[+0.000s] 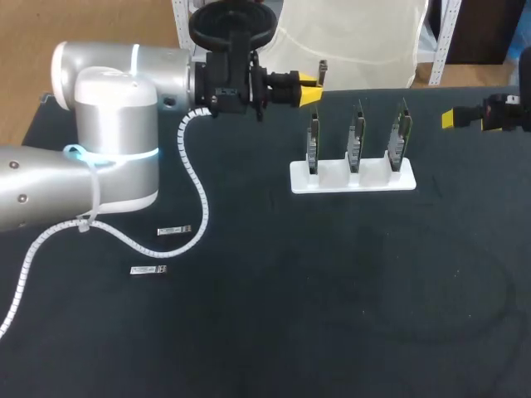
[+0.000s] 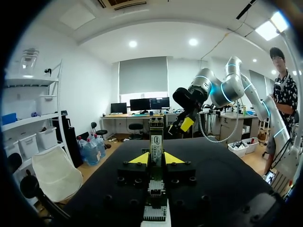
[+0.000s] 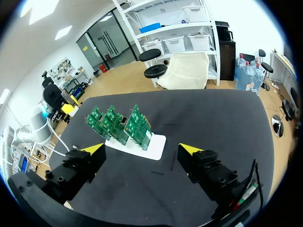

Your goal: Pick up the optical module with the left hand, and insert it into the network port with the right hand.

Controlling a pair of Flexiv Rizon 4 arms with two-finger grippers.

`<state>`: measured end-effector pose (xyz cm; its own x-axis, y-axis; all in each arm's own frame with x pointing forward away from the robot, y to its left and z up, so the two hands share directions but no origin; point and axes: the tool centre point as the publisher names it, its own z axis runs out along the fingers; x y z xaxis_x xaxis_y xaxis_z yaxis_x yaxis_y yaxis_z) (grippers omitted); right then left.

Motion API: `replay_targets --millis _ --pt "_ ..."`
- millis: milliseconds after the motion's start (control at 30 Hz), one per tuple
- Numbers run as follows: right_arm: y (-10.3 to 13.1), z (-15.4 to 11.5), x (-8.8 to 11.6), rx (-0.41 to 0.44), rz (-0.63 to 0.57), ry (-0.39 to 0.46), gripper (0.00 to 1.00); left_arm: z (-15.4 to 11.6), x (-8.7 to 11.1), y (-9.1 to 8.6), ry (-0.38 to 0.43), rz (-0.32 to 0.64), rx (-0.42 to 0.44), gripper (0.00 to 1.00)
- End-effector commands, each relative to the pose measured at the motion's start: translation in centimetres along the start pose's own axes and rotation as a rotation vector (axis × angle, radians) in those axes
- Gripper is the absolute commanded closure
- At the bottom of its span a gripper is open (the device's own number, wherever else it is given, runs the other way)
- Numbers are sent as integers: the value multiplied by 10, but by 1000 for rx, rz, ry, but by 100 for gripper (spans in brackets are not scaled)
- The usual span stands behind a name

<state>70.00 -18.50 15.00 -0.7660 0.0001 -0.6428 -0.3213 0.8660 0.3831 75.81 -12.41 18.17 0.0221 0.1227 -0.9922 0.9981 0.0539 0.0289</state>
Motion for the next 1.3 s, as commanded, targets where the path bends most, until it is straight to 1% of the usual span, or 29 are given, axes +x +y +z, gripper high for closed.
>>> replay_targets --millis 33,533,567,633,700,833,933,1067,1100,1167,1267,1300 --pt "0 0 0 0 0 0 0 0 0 0 -2 -3 -4 100" --pt "0 0 0 0 0 0 0 -3 4 -2 5 -24 -19 100" --pt "0 -1 -2 -24 -44 -4 0 -3 4 -2 5 -24 -19 100" --pt "2 -2 -9 -53 -87 -7 0 -3 4 -2 5 -24 -19 100" --pt "5 -4 -19 -95 -146 -14 0 -3 4 -2 5 -24 -19 100" --pt "9 -4 -40 -165 -277 1 0 -3 4 -2 5 -24 -19 100" --pt "13 -2 -54 -252 -395 30 0 -3 4 -2 5 -24 -19 100" --pt "21 5 -68 -432 -530 81 0 -3 4 -2 5 -24 -19 100" --pt "23 7 -70 -469 -554 88 0 -3 4 -2 5 -24 -19 100" --pt "29 13 -76 -539 -626 131 0 -3 4 -2 5 -24 -19 100" --pt "39 21 -82 -604 -694 172 0 -3 4 -2 5 -24 -19 100" --pt "43 24 -83 -614 -716 181 0 -3 4 -2 5 -24 -19 100"
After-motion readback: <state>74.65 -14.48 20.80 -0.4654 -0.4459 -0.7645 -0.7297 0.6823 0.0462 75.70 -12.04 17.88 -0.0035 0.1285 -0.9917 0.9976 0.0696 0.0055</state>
